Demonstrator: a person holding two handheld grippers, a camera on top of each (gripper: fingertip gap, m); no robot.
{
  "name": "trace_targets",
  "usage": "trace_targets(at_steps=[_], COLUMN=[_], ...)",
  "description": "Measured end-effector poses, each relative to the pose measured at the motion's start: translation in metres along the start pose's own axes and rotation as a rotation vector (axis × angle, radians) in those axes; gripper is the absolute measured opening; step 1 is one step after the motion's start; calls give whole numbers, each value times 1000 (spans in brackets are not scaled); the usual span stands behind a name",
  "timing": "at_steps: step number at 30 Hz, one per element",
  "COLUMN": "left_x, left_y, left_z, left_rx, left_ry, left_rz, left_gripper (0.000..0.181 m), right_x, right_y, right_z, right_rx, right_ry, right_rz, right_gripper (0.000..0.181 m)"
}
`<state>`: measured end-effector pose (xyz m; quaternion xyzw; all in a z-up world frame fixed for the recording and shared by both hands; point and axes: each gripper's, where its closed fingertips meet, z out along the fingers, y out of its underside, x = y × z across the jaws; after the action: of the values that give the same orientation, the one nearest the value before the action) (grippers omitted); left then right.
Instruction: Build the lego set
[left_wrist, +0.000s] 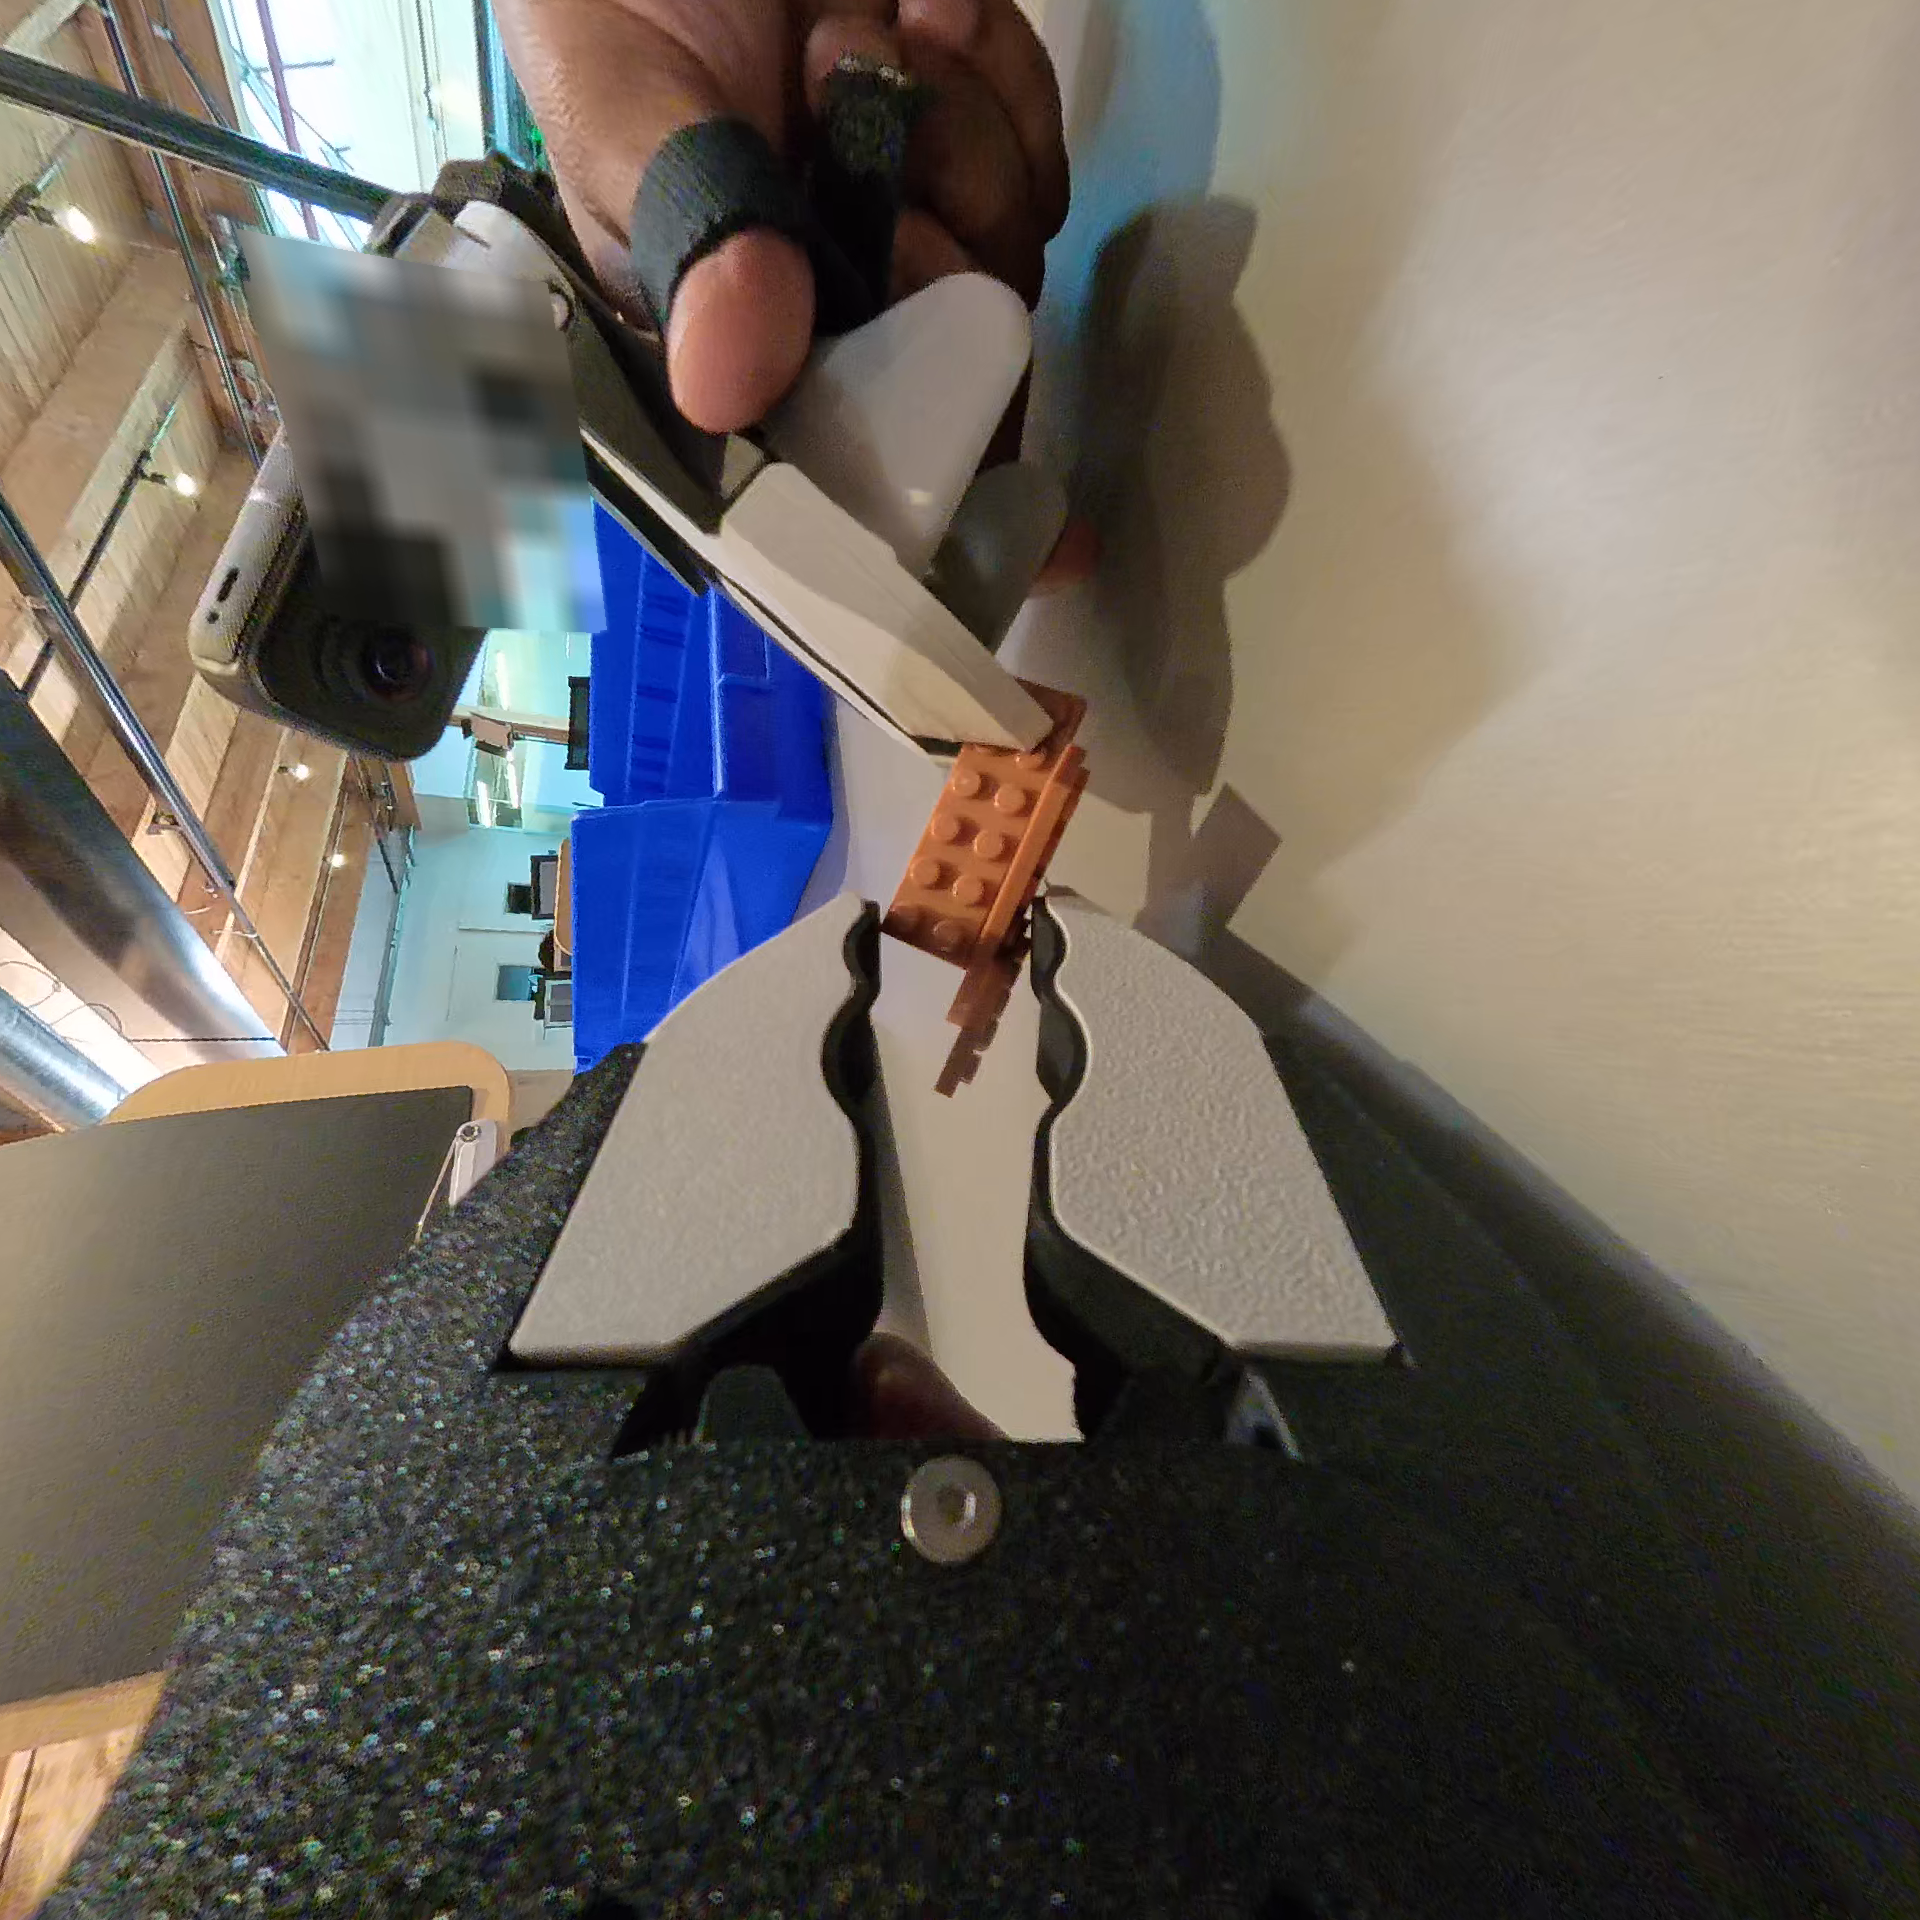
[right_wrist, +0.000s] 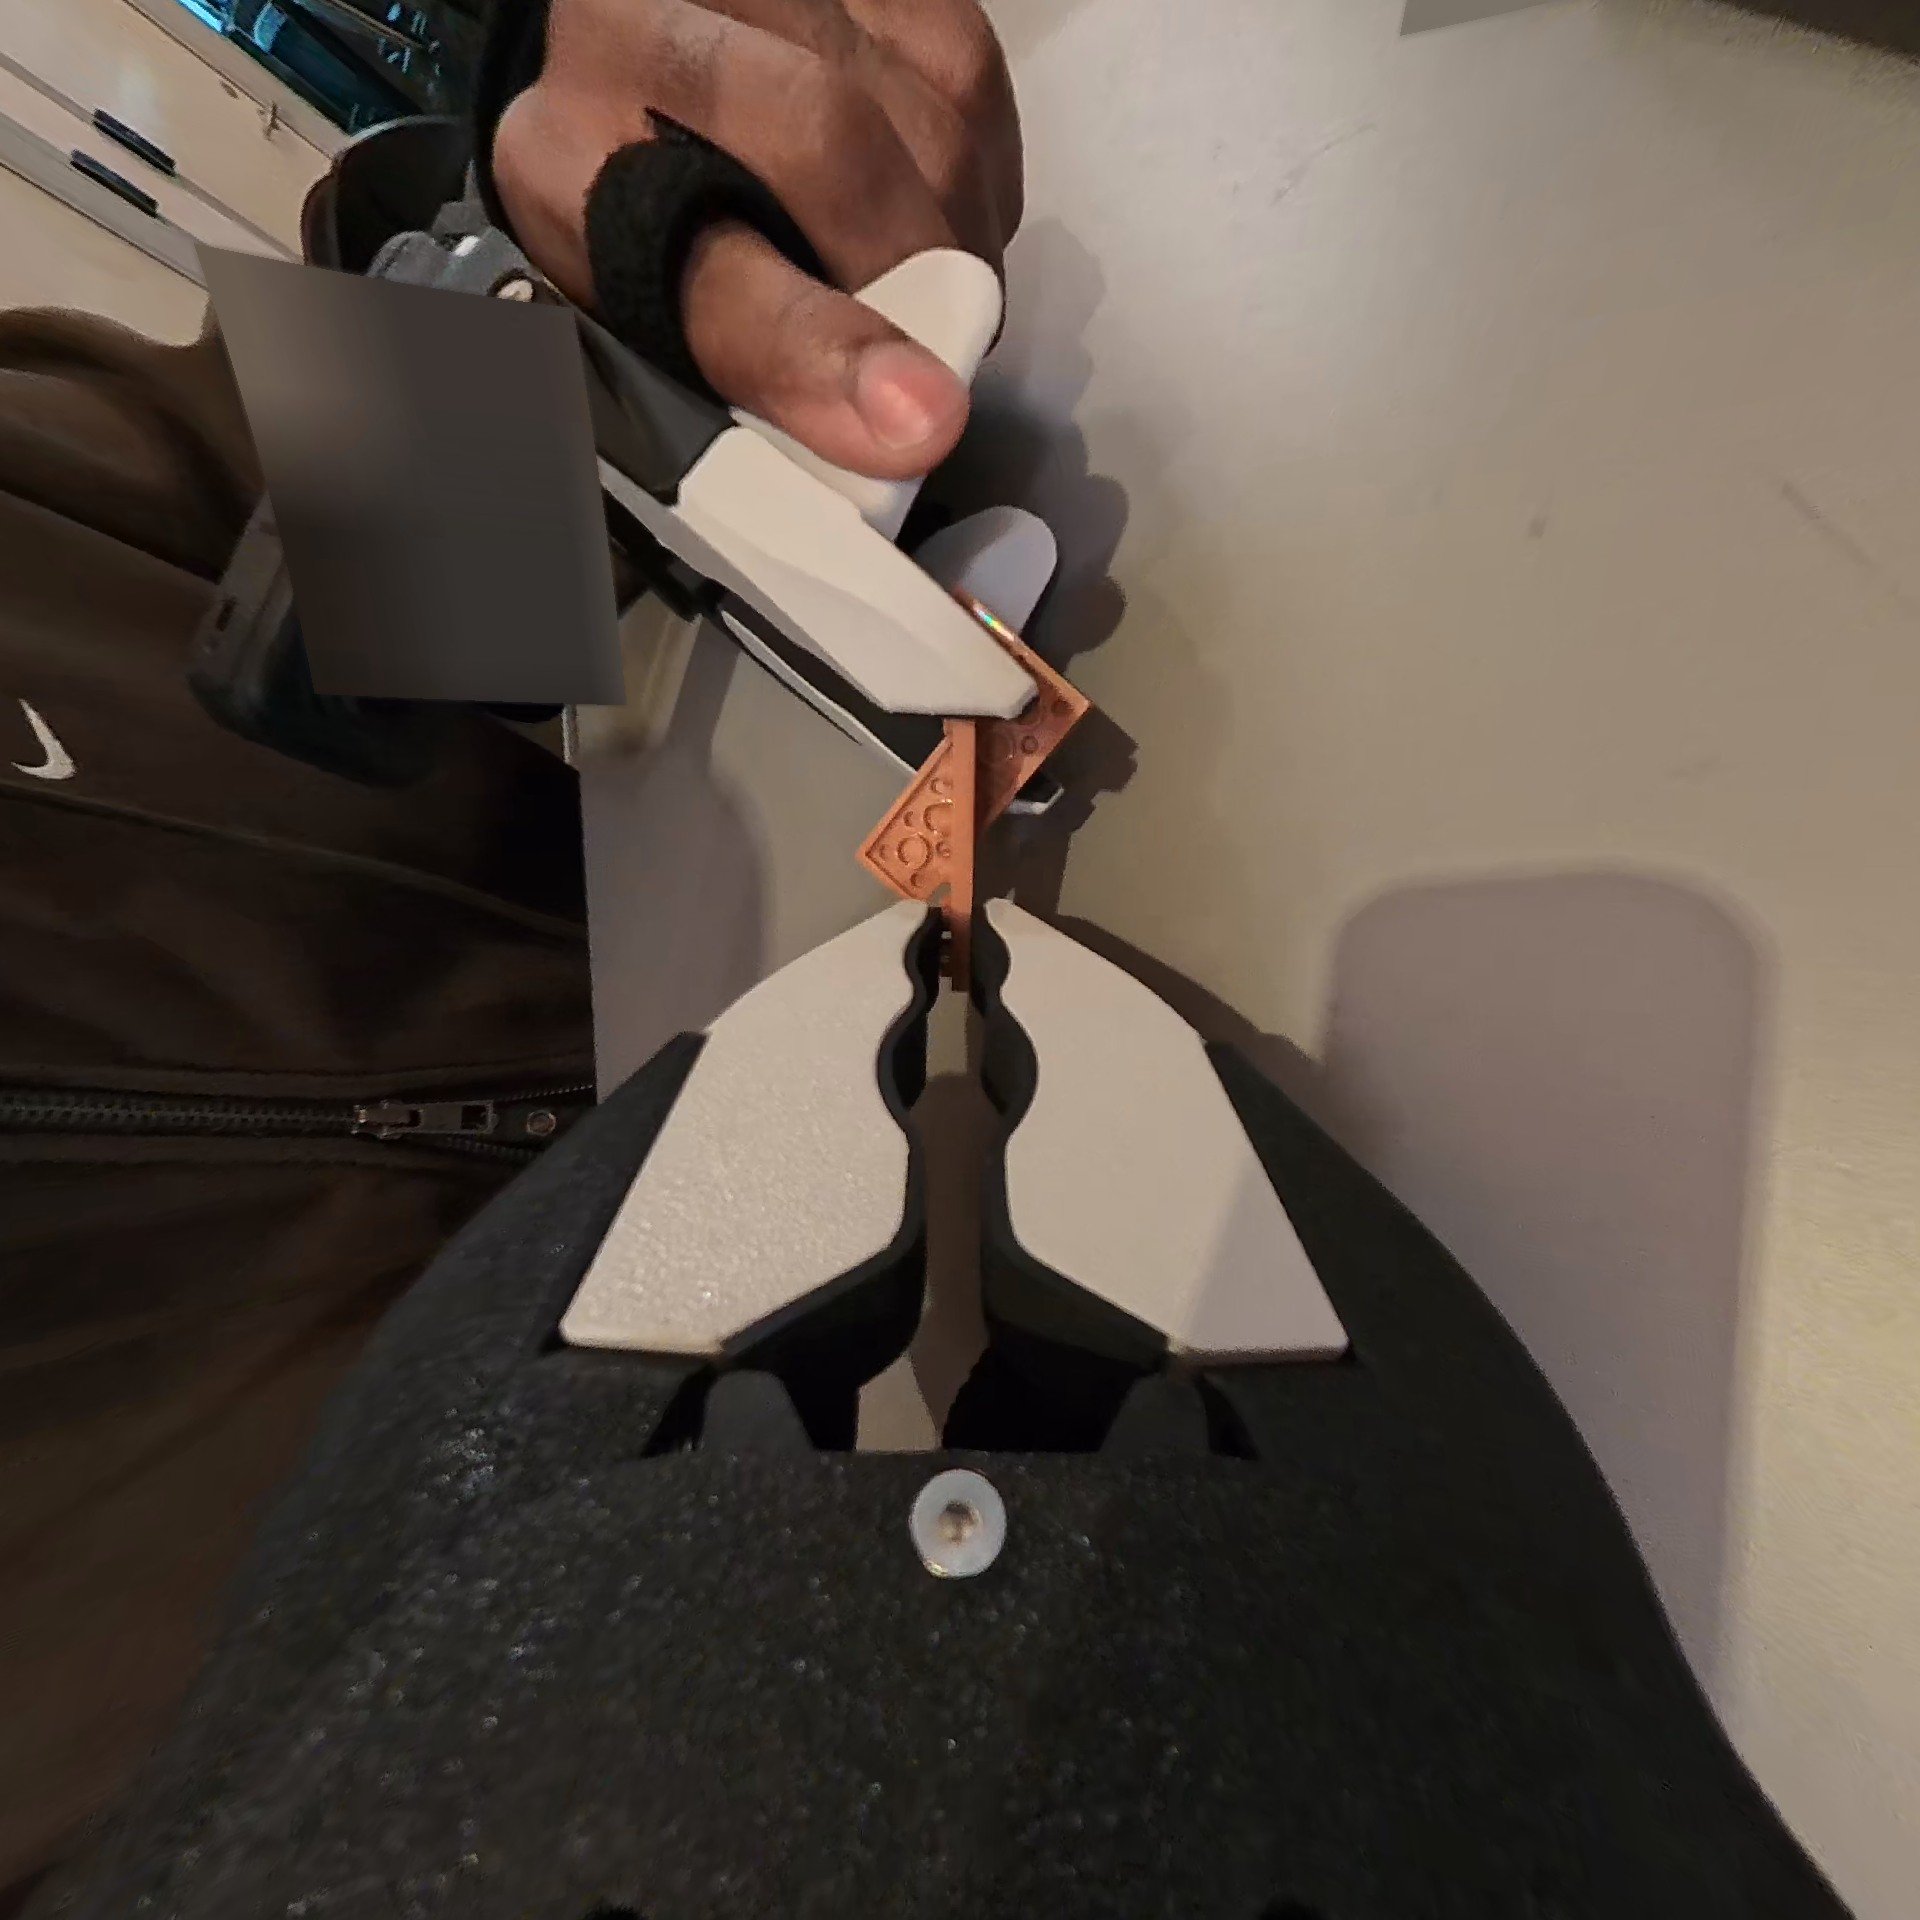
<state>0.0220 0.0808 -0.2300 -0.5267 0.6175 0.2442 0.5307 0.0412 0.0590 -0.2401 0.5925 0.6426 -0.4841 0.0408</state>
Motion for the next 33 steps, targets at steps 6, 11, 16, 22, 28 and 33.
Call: trace_targets(at_steps=[6,11,16,22,28,33], left_x=[-1,0,-1,-1,0,1], left_y=[1,2,7,10,16,17], left_z=[1,2,2,2,3,5], left_rx=[-3,-26,-68,-84,-121,-140], left_ry=[-6,-6,-16,-13,0,20], left_rz=[0,31,60,45,23,1], left_gripper=[28,28,26,19,19,19], right_x=[5,7,4,0,5,7], right_y=[-2,-2,-6,-15,-21,-25], right_z=[-1,1,0,0,2,3], right_rx=[1,-33,-35,23,63,70], right_ry=[53,117,163,147,237,341], right_rz=[-20,-76,-133,-142,-192,-341], right_gripper=[5,5,7,17,19,27])
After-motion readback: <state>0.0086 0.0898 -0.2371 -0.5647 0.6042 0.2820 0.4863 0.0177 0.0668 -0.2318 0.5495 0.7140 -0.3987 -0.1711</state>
